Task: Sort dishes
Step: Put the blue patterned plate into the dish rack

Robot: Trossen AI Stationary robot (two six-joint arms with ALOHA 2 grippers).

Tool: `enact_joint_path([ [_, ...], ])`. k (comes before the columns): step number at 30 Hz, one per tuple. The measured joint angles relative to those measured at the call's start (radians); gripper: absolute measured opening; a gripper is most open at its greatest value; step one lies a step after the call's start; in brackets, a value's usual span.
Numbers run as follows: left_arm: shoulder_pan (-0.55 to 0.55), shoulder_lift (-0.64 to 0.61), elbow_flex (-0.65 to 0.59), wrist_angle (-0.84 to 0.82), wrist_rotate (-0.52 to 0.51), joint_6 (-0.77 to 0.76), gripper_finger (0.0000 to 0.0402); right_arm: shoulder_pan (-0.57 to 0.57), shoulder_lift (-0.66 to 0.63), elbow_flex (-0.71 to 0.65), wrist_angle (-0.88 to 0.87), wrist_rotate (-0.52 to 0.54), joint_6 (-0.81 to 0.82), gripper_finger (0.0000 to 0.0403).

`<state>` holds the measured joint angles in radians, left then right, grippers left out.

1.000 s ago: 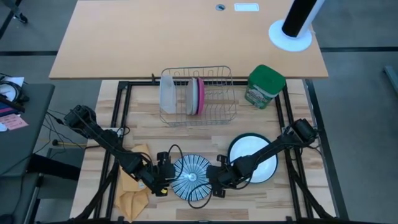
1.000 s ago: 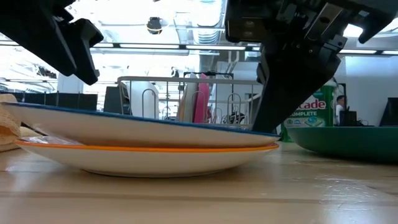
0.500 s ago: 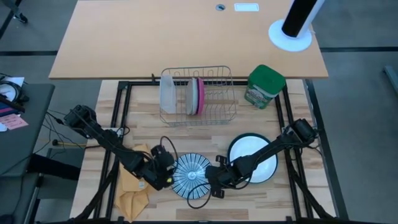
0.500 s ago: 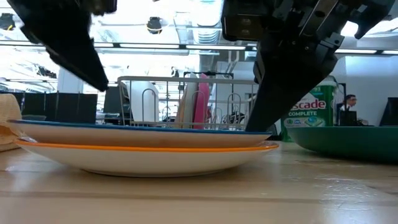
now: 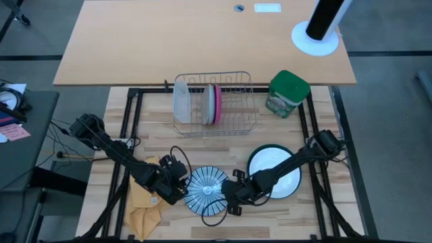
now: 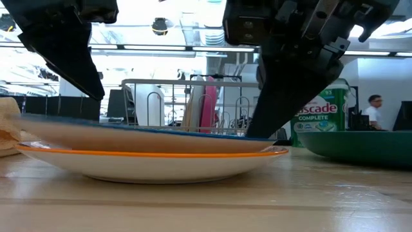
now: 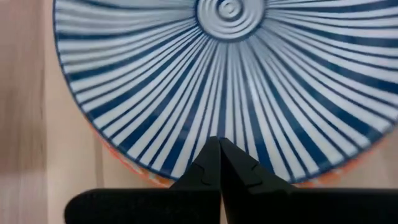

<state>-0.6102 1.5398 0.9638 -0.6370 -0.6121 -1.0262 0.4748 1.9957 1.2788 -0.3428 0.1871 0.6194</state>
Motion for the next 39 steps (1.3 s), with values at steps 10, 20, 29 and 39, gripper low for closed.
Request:
enact_joint_path([
  [10, 0.0, -0.001, 0.0, 0.002, -0.005, -0.059, 0.018, -0.014, 0.034, 0.001, 0.025, -0.071, 0.001, 0.0001],
  [20, 0.008, -0.001, 0.0, 0.004, -0.002, -0.224, 0.018, -0.025, 0.037, 0.0, 0.048, -0.084, 0.001, 0.0001],
  [29, 0.07, 0.0, 0.0, 0.065, 0.189, -0.205, 0.018, -0.025, 0.036, 0.0, 0.045, -0.08, -0.001, 0.0],
  [39, 0.103, 0.001, -0.002, 0.25, 0.245, -0.034, 0.018, -0.023, 0.037, -0.001, 0.042, -0.084, -0.015, 0.0],
])
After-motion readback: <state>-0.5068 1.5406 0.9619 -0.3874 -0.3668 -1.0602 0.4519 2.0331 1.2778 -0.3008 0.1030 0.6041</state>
